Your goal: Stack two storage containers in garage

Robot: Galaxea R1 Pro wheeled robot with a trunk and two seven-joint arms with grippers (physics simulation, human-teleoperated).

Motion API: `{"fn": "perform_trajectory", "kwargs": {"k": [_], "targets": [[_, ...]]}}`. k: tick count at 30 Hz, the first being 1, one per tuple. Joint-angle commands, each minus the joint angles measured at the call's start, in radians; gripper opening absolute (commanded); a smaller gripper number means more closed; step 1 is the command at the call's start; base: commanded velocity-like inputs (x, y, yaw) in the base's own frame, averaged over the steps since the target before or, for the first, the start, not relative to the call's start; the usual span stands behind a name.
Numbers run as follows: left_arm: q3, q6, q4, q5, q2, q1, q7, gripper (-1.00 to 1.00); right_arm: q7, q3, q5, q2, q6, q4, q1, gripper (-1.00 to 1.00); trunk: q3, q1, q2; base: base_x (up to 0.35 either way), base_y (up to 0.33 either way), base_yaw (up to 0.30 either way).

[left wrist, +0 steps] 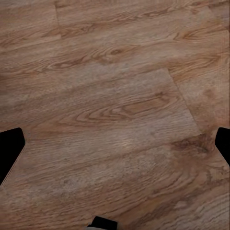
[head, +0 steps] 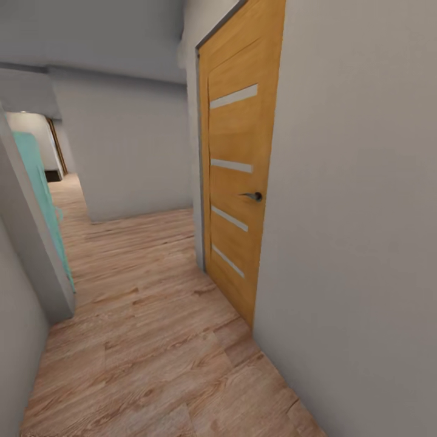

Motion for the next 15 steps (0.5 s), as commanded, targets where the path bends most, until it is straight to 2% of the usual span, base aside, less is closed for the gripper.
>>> {"fn": "perform_trajectory", "kwargs": {"k": [1,10,15], "targets": [[0.008,-0.004,0.003,-0.008,0.0,-0.001,0.002,1.0,0.0,-0.002,0.005,0.0,-0.001,-0.002,0.001,1.0,-0.001,0.001,0.0,0.278,0.125,0.299],[0.007,-0.004,0.003,-0.008,0.0,-0.001,0.002,1.0,0.0,-0.002,0.005,0.0,-0.001,-0.002,0.001,1.0,-0.001,0.001,0.0,0.287,0.107,0.299],[0.007,-0.005,0.003,-0.008,0.001,-0.001,0.002,1.0,0.0,-0.002,0.005,0.0,-0.001,-0.002,0.001,1.0,-0.001,0.001,0.0,0.307,0.036,0.299]]}}
